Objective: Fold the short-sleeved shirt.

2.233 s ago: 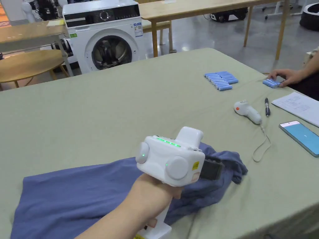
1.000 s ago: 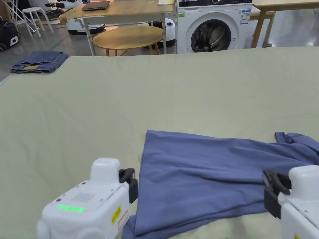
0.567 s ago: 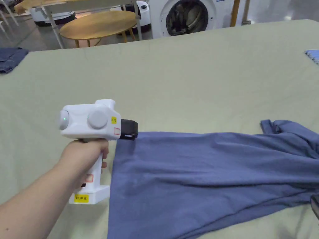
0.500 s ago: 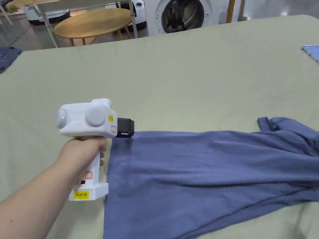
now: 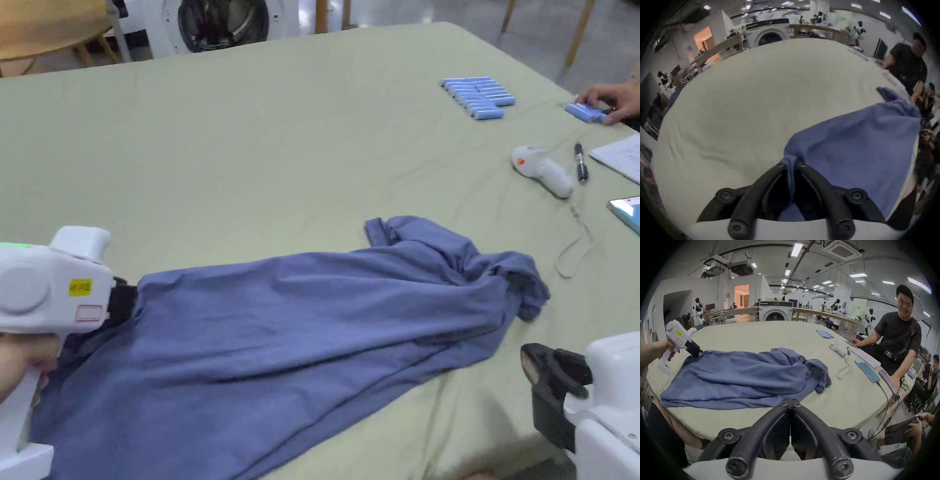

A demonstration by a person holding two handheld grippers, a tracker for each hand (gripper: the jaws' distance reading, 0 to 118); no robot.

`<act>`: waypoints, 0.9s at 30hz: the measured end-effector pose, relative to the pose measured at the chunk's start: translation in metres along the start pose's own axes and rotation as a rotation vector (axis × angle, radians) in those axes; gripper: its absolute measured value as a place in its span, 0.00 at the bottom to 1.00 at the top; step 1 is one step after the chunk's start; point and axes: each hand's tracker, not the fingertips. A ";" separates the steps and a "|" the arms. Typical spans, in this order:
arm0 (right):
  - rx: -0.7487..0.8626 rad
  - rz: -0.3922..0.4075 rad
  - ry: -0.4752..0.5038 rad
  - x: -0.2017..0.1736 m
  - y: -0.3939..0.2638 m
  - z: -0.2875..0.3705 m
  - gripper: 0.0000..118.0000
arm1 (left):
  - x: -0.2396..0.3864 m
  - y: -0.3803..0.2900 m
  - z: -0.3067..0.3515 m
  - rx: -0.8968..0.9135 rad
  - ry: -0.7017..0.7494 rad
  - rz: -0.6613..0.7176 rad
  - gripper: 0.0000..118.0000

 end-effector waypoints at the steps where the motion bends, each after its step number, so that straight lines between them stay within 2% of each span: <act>1: -0.004 -0.004 -0.003 0.006 -0.002 -0.002 0.00 | -0.003 0.002 0.009 0.062 0.038 0.017 0.02; 4: -0.024 0.006 -0.070 0.024 0.000 -0.014 0.00 | -0.017 0.007 0.038 0.182 0.089 0.050 0.02; 6: -0.037 -0.007 -0.087 0.047 0.002 -0.028 0.01 | -0.031 0.010 0.059 0.222 0.062 0.112 0.02; 7: -0.041 -0.022 -0.072 0.056 0.005 -0.035 0.12 | -0.036 0.011 0.065 0.225 0.049 0.137 0.02; 8: -0.040 -0.050 -0.065 0.067 0.009 -0.045 0.31 | -0.048 0.013 0.067 0.238 0.043 0.165 0.02; 9: -0.037 -0.063 -0.077 0.077 0.012 -0.057 0.57 | -0.052 0.014 0.072 0.240 0.046 0.162 0.02; 10: -0.045 -0.058 -0.079 0.084 0.016 -0.069 0.70 | -0.054 0.014 0.076 0.247 0.057 0.159 0.02; 11: -0.081 -0.050 -0.077 0.091 0.021 -0.087 0.76 | -0.055 0.015 0.078 0.250 0.067 0.154 0.02; 13: -0.141 -0.026 -0.094 0.094 0.028 -0.114 0.76 | -0.055 0.016 0.077 0.245 0.065 0.153 0.02; 17: -0.221 -0.054 -0.015 0.091 0.035 -0.163 0.76 | -0.046 0.014 0.071 0.228 0.071 0.106 0.02; 19: -0.223 -0.013 -0.010 0.083 0.039 -0.172 0.72 | -0.046 0.013 0.070 0.231 0.086 0.085 0.02; 20: -0.193 0.009 0.040 0.080 0.040 -0.171 0.58 | -0.052 0.013 0.066 0.223 0.082 0.086 0.02; 21: -0.175 0.002 0.111 0.079 0.042 -0.171 0.15 | -0.055 0.012 0.067 0.220 0.079 0.090 0.02; 22: -0.170 -0.033 0.152 0.077 0.045 -0.169 0.05 | -0.058 0.012 0.069 0.220 0.077 0.095 0.02; 23: -0.171 -0.035 0.110 0.073 0.047 -0.166 0.05 | -0.061 0.012 0.074 0.224 0.077 0.100 0.02; 27: -0.111 -0.015 0.096 0.067 0.067 -0.136 0.05 | -0.070 0.011 0.112 0.326 0.119 0.135 0.01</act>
